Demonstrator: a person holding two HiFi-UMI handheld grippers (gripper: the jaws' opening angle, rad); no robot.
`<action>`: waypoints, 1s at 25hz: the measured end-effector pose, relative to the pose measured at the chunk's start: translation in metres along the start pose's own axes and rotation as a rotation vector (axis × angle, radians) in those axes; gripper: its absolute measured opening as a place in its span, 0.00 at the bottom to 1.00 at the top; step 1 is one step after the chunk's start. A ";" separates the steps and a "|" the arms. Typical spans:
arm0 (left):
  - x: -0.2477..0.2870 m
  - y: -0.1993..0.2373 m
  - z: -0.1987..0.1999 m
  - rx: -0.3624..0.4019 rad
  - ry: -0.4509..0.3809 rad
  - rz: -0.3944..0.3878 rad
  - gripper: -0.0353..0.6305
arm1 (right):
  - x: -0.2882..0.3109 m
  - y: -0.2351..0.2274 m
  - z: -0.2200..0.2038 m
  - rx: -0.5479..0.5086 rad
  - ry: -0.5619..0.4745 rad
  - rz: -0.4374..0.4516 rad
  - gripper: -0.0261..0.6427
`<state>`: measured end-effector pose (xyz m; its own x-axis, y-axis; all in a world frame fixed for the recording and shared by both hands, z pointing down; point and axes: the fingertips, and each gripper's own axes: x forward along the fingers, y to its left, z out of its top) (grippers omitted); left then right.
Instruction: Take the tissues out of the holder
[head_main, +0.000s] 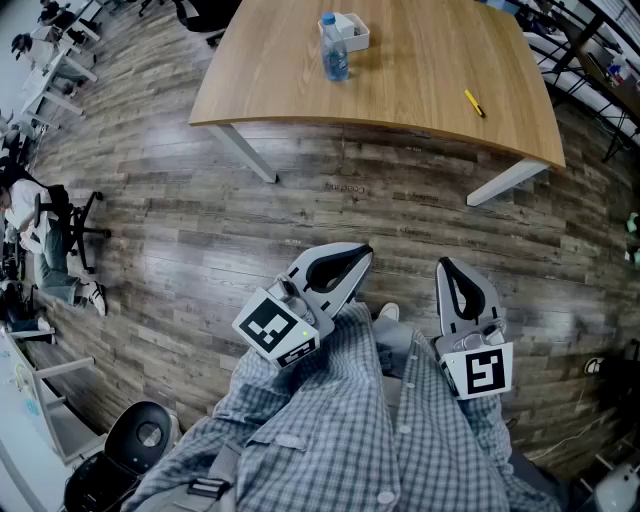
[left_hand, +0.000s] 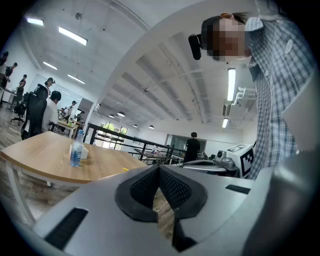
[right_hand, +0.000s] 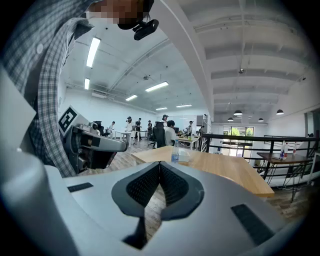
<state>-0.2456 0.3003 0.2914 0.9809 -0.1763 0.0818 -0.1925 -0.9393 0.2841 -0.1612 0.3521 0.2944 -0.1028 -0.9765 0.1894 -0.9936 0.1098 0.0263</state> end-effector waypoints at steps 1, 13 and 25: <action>0.002 -0.004 -0.001 0.003 0.004 -0.005 0.06 | -0.001 -0.001 0.000 0.000 -0.002 0.002 0.06; 0.011 -0.016 -0.002 0.035 0.023 0.023 0.06 | -0.003 -0.010 0.004 0.004 -0.022 0.046 0.06; 0.024 -0.038 -0.008 0.059 0.026 0.038 0.06 | -0.028 -0.030 -0.002 0.000 -0.044 0.007 0.06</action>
<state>-0.2146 0.3337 0.2905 0.9718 -0.2049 0.1167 -0.2267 -0.9480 0.2233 -0.1283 0.3764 0.2905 -0.1122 -0.9828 0.1466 -0.9928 0.1171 0.0256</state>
